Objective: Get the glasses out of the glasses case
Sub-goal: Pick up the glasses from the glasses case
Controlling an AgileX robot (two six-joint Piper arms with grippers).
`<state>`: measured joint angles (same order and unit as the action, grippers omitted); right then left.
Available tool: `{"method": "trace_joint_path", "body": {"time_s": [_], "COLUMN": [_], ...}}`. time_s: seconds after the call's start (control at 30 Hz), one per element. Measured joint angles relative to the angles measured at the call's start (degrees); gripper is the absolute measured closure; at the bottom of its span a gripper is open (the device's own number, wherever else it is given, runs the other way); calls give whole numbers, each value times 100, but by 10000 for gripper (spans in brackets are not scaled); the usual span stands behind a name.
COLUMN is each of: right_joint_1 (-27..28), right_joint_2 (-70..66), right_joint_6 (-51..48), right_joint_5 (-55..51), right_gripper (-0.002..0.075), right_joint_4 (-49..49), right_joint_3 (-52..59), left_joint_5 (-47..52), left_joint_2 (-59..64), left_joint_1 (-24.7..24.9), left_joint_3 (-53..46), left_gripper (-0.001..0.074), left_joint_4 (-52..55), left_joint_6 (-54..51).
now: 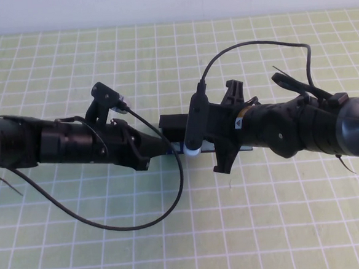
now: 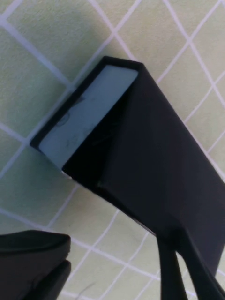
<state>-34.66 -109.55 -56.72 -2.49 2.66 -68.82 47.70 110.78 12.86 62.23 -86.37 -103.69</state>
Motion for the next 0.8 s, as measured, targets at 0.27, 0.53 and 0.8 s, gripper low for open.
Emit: {"method": "trace_joint_path", "body": {"time_s": [0.27, 0.53, 0.8], "right_joint_1": [0, 0, 0], "right_joint_2": [4, 4, 4], "right_joint_6": [0, 0, 0], "right_joint_5": [0, 0, 0], "right_gripper": [715, 715, 715], "right_joint_4": [76, 84, 119], "right_joint_3": [0, 0, 0], "left_joint_5": [81, 155, 215], "left_joint_2": [369, 506, 506], "left_joint_1": [0, 0, 0], "left_joint_3": [0, 0, 0], "left_gripper": [739, 739, 739], "left_joint_4": [-961, -1072, -1072], "left_joint_6": [-930, -1671, -1916]}}
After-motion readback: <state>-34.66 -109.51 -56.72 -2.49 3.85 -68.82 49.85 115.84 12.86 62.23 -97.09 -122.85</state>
